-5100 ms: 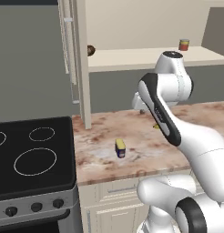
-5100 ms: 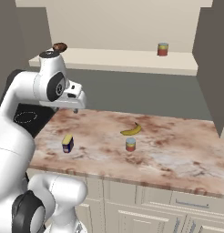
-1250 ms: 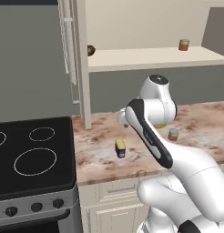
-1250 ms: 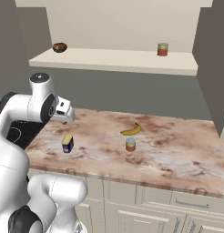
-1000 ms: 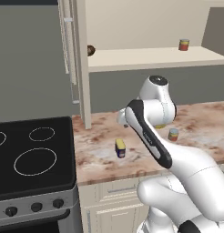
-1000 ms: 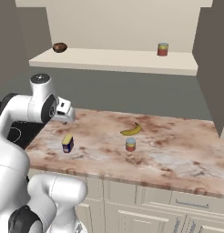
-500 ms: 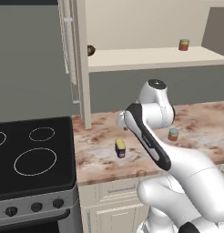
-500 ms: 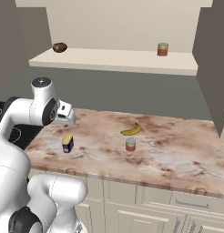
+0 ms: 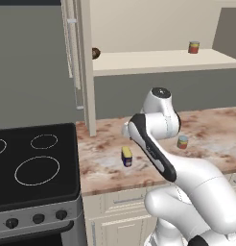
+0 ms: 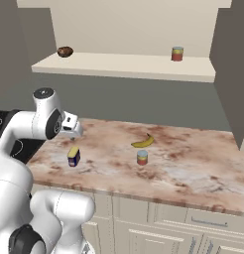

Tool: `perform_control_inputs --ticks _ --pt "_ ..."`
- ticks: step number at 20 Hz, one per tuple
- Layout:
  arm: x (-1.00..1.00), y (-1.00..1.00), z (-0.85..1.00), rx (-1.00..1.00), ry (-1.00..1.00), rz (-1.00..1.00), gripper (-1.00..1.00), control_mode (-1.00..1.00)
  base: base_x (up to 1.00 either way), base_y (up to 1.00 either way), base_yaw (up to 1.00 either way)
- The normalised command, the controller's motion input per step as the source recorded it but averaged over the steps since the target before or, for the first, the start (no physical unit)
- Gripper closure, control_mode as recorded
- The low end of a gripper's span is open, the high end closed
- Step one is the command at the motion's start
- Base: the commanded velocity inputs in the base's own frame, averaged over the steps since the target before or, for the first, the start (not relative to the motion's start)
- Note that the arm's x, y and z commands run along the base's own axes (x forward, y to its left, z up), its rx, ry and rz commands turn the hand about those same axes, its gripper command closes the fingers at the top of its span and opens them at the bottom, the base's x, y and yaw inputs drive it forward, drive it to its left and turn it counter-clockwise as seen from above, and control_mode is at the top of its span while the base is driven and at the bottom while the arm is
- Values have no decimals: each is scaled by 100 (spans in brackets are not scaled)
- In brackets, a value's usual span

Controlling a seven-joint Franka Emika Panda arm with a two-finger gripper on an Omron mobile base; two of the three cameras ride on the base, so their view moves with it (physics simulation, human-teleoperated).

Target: Pick the cans from the counter and place them in their designated side in the cabinet.

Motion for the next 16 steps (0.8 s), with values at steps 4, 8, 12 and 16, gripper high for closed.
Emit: perform_control_inputs --ticks 4,8,12,16 --pt "6 0 -10 0 -2 0 -100 -100 0 0 0" --pt "7 0 -10 0 0 0 -100 -100 0 0 0" --pt "8 1 -11 0 0 0 -100 -100 0 0 0" --pt "6 3 -9 0 0 0 -100 -100 0 0 0"
